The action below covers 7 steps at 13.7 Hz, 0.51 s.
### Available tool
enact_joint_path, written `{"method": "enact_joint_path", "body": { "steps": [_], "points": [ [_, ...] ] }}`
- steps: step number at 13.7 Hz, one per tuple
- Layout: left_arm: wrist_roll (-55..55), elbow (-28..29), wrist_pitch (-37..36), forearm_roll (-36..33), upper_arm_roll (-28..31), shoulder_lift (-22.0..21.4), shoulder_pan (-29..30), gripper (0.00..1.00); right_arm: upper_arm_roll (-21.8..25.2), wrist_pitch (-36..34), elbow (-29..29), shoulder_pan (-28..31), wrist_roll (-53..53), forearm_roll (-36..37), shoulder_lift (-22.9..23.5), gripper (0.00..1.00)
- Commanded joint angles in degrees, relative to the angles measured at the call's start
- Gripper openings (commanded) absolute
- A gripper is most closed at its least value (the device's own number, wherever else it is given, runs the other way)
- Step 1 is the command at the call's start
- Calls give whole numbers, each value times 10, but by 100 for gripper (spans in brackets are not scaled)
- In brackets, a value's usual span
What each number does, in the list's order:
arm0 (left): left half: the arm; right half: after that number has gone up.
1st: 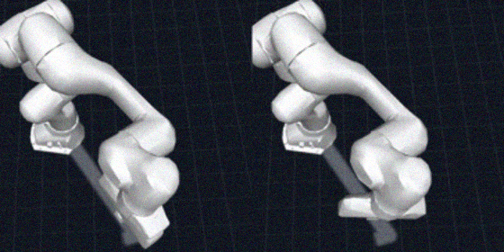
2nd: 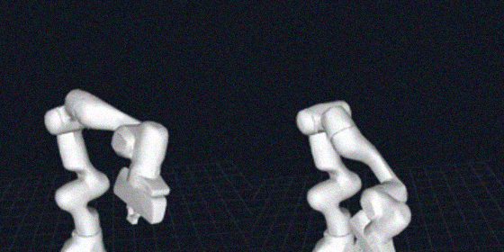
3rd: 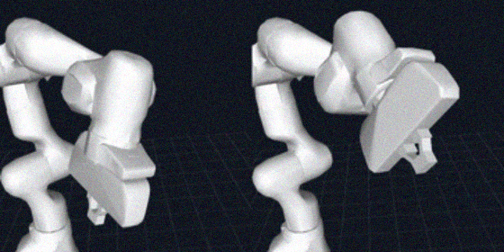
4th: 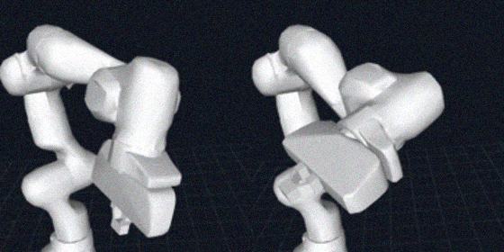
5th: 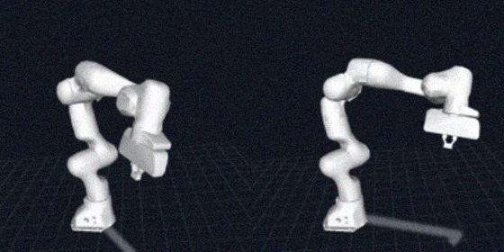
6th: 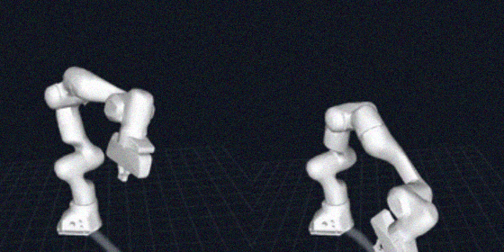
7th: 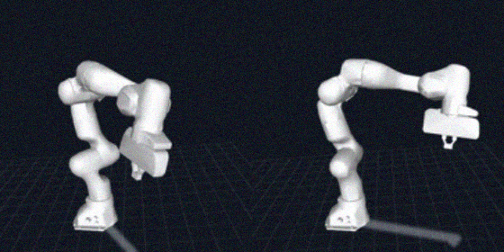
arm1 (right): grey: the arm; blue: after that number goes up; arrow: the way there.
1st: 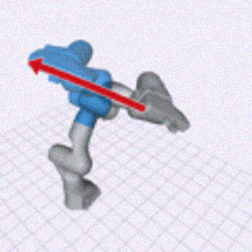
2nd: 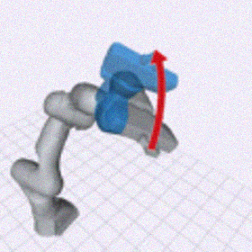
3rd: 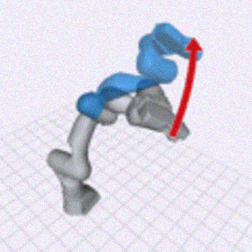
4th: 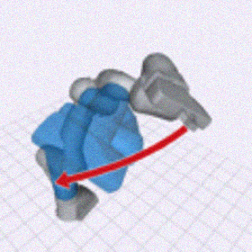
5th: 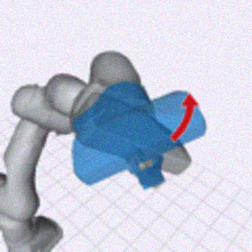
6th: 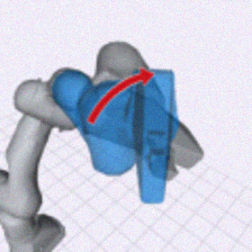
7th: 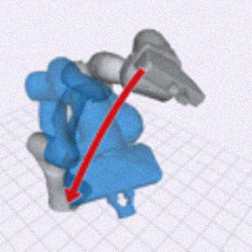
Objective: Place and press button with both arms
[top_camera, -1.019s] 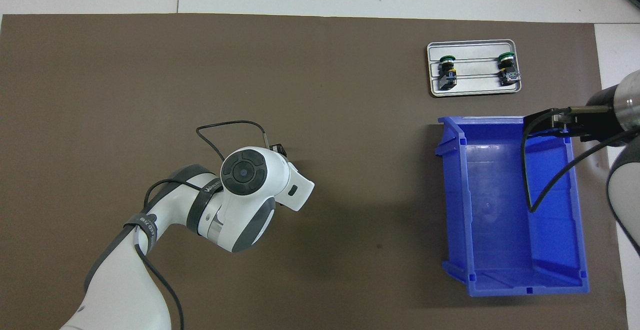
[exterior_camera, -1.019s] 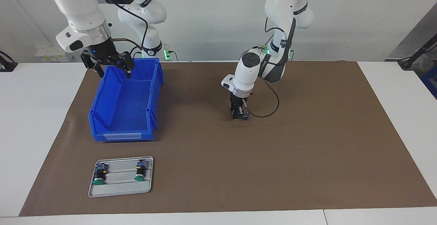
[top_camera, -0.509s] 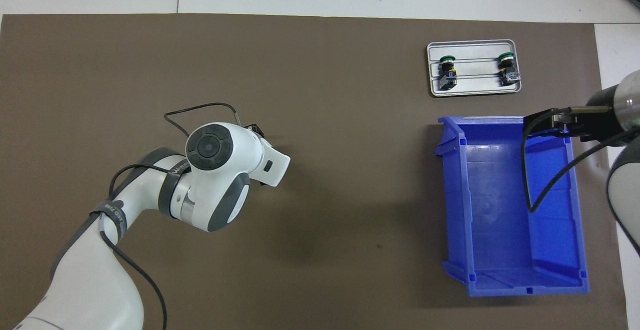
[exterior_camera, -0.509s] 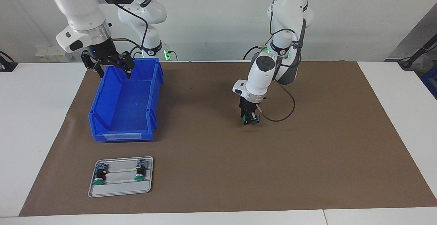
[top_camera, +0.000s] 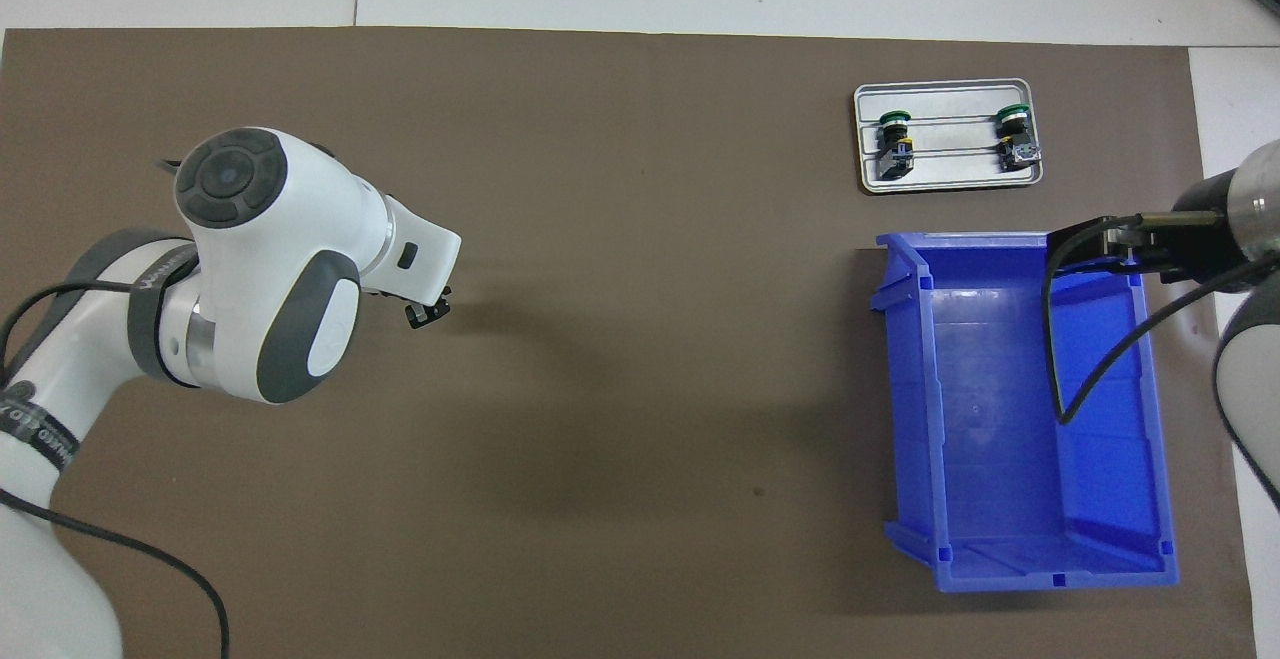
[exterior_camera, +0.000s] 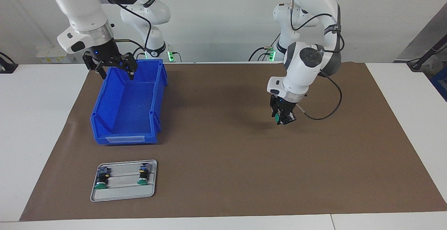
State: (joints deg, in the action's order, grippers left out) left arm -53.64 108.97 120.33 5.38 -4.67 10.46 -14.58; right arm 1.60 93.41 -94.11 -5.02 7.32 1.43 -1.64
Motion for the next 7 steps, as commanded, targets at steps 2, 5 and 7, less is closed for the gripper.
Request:
{"method": "enact_joint_path", "body": {
  "steps": [2,5,7],
  "points": [
    [-96,3,-93,73,-3,-39,75,6,0,-2,-6,2,4,-6,-6,100],
    [-196,2,-153,116,-3,-50,151,6,0,-2,-6,1,4,-6,-6,100],
    [-255,9,-157,179,-2,-54,205,6,0,-2,-6,2,4,-6,-6,100]
  ]
}}
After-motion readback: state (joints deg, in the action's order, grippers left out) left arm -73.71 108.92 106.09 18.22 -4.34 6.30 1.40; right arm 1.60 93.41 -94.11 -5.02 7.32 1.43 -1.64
